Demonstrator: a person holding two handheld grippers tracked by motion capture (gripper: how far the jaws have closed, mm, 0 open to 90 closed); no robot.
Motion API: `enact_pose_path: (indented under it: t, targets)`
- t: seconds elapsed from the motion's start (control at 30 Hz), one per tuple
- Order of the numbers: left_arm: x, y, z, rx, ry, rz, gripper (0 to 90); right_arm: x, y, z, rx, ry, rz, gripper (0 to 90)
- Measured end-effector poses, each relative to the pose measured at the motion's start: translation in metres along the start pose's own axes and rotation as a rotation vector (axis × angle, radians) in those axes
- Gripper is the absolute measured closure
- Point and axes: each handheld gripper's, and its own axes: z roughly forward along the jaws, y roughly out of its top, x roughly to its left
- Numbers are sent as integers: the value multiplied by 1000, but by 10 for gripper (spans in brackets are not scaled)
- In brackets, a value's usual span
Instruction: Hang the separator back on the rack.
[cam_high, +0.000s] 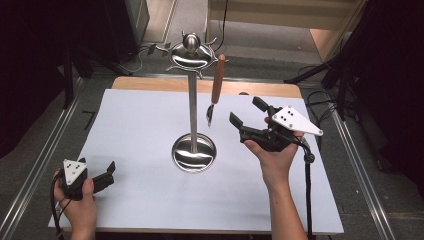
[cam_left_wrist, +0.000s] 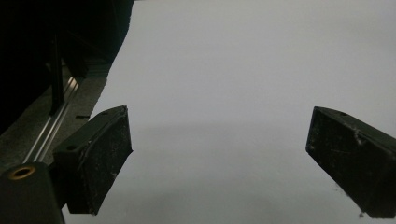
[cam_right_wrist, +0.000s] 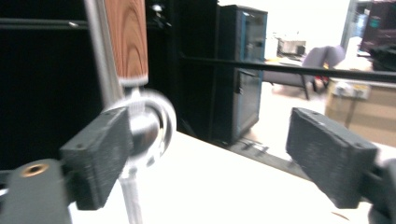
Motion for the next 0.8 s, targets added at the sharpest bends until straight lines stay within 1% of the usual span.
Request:
enact_pose_path:
  t: [0.03, 0.13, 0.23, 0.5, 0.63, 0.8]
  targets:
    - [0, 0, 0, 0, 0, 0, 76, -1, -2, -1, 10, -18, 0, 130]
    - [0, 0, 0, 0, 0, 1, 76, -4, -7, -5, 29, -48, 1, 95]
    - [0, 0, 0, 1, 0, 1, 76, -8, -13, -8, 40, -61, -2, 91]
    - [0, 0, 0, 0, 2, 2, 76, -18, -29, -19, 77, -100, 7, 74]
    - [0, 0, 0, 0, 2, 2, 75, -23, -39, -25, 101, -116, 20, 67]
    - [-1, 0, 0, 0, 2, 3, 76, -30, -50, -32, 123, -141, 18, 63]
